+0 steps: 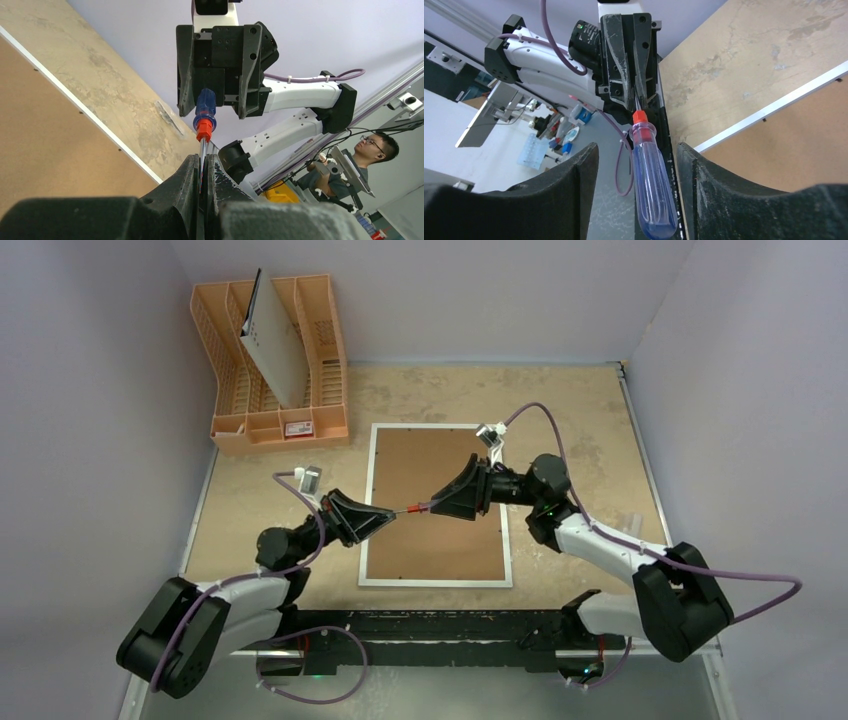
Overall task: Take the photo out of the frame
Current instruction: Pick up the screwdriver from the center of the board, then release the photo frame item from the photo frame.
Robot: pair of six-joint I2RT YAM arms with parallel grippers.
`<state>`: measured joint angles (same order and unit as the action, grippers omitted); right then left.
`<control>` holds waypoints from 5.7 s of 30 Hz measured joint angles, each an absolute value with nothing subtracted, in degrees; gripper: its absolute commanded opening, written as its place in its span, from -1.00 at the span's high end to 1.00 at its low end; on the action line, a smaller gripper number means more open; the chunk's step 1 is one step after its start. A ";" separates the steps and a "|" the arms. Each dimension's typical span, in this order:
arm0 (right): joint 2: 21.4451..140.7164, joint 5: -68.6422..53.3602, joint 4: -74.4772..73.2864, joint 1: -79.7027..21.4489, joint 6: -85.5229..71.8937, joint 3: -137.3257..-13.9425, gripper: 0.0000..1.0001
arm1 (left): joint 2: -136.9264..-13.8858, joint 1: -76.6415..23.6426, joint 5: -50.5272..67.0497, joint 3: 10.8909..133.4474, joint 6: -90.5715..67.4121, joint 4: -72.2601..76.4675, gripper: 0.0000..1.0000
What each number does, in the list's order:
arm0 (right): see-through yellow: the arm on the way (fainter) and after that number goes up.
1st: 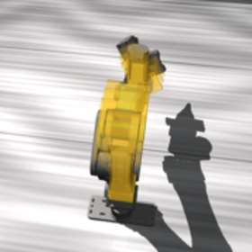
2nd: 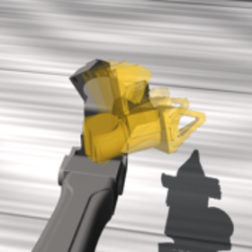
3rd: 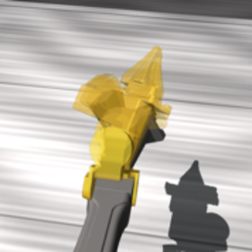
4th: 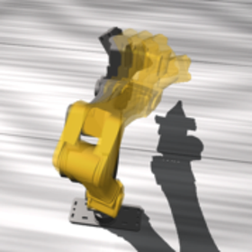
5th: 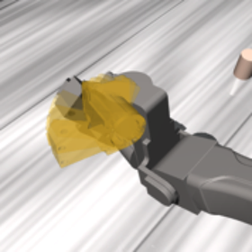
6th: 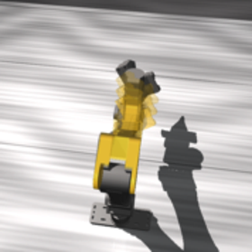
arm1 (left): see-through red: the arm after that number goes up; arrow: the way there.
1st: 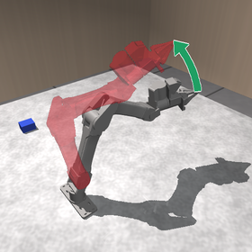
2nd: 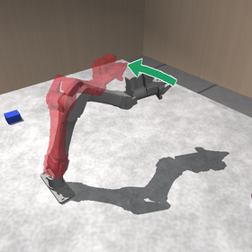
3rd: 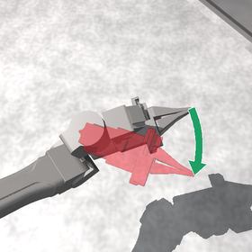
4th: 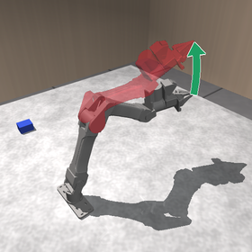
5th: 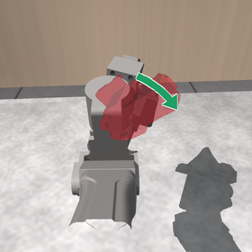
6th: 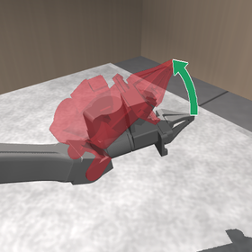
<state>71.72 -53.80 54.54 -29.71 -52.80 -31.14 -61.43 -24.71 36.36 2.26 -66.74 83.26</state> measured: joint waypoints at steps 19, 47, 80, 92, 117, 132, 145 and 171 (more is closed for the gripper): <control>74.81 -53.45 56.34 -32.45 -53.01 -31.90 0.24 | -62.04 -25.28 35.53 2.90 -66.87 83.42 1.00; 75.16 -51.46 55.55 -32.75 -52.14 -31.90 -0.02 | -61.76 -25.58 35.81 2.90 -66.85 83.64 1.00; 71.57 -50.02 42.46 -32.97 -45.28 -33.56 1.00 | -56.55 -25.65 35.14 4.16 -62.30 74.70 -0.61; 64.20 -32.71 15.46 -32.99 -36.91 -38.96 1.00 | -29.43 -25.63 13.15 11.81 -45.43 18.17 -0.75; 69.87 -24.56 11.92 -32.99 -44.12 -39.77 1.00 | -44.64 -25.76 13.54 13.02 -35.29 -8.05 -0.32; 71.96 -24.88 11.27 -32.99 -43.86 -39.77 1.00 | -50.11 -29.63 16.16 10.37 -35.18 -1.37 0.48; 78.61 -25.30 11.90 -32.99 -43.44 -39.77 1.00 | -54.26 -37.26 14.59 8.51 -38.52 8.47 0.54; 90.08 -35.14 19.77 -33.12 -37.43 -38.92 1.00 | -54.06 -37.69 11.92 7.88 -38.52 10.26 0.40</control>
